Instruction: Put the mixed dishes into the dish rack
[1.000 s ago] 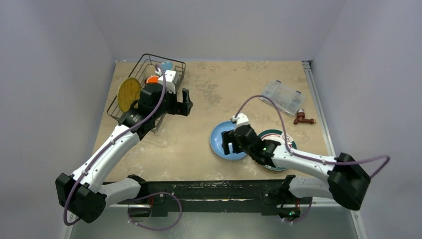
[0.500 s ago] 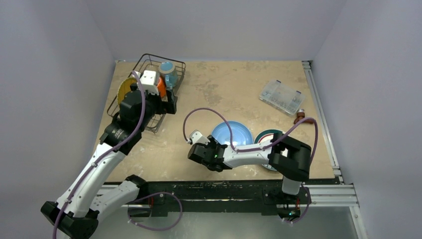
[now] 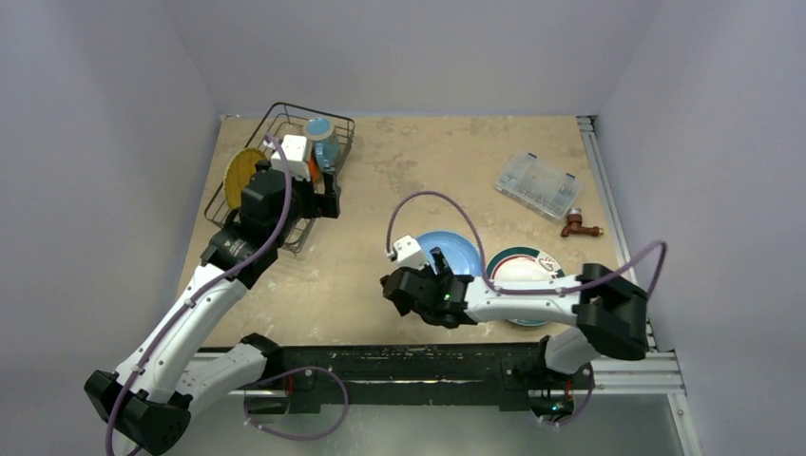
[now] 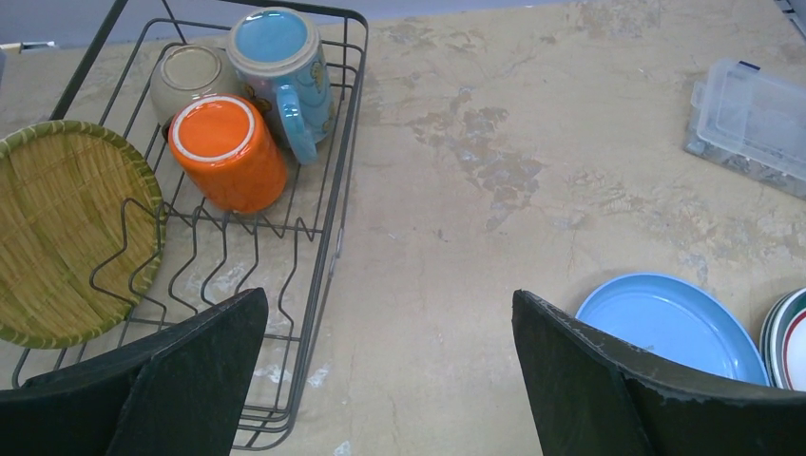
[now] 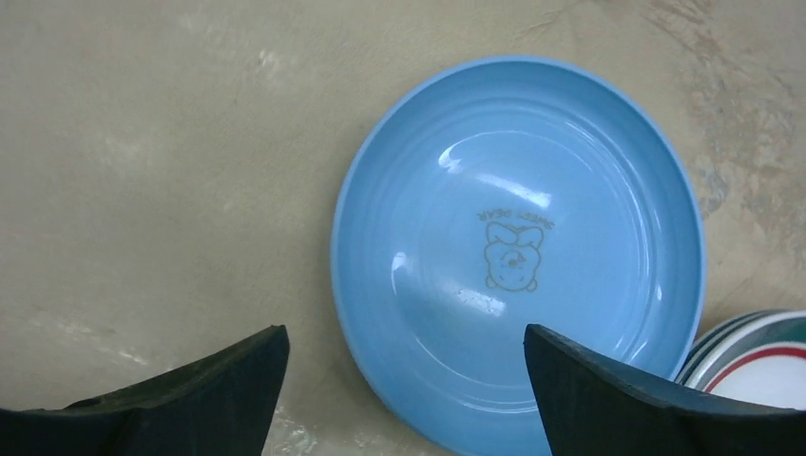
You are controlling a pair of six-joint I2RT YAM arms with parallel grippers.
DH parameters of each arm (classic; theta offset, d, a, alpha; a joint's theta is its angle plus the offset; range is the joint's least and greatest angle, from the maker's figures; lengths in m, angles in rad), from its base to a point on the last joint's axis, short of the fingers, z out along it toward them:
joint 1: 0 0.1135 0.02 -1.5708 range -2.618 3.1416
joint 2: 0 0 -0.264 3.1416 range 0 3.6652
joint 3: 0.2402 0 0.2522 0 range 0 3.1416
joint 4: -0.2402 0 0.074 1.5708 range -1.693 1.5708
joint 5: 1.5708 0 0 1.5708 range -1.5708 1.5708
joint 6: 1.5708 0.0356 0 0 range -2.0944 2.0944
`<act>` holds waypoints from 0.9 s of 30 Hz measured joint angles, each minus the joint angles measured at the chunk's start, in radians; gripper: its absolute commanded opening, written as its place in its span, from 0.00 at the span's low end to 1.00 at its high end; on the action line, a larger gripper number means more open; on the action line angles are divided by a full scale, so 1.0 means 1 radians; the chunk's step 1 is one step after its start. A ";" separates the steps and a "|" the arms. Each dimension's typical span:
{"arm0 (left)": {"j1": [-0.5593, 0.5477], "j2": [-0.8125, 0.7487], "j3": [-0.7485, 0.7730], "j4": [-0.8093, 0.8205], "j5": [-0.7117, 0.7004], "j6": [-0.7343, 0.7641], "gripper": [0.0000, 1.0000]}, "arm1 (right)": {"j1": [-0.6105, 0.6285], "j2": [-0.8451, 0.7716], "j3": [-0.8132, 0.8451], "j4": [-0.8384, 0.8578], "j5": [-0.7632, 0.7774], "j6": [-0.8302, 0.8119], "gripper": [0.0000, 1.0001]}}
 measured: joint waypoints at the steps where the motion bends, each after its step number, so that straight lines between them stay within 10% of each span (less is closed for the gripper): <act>1: 0.000 0.000 0.000 0.000 -0.002 0.000 1.00 | -0.008 -0.048 -0.014 -0.001 -0.001 0.027 0.99; 7: 0.000 0.009 0.000 0.000 -0.005 0.000 1.00 | -0.277 -0.364 -0.157 0.082 -0.166 0.150 0.99; 11: 0.000 0.020 0.000 0.000 -0.003 -0.002 1.00 | -0.663 -0.476 -0.197 0.115 -0.332 0.150 0.98; 18: 0.000 0.043 0.000 -0.004 0.013 -0.004 1.00 | -0.959 -0.198 -0.168 0.179 -0.695 0.078 0.93; 27: 0.000 0.071 0.000 -0.008 0.023 -0.004 1.00 | -1.012 0.002 -0.122 0.296 -0.954 0.019 0.59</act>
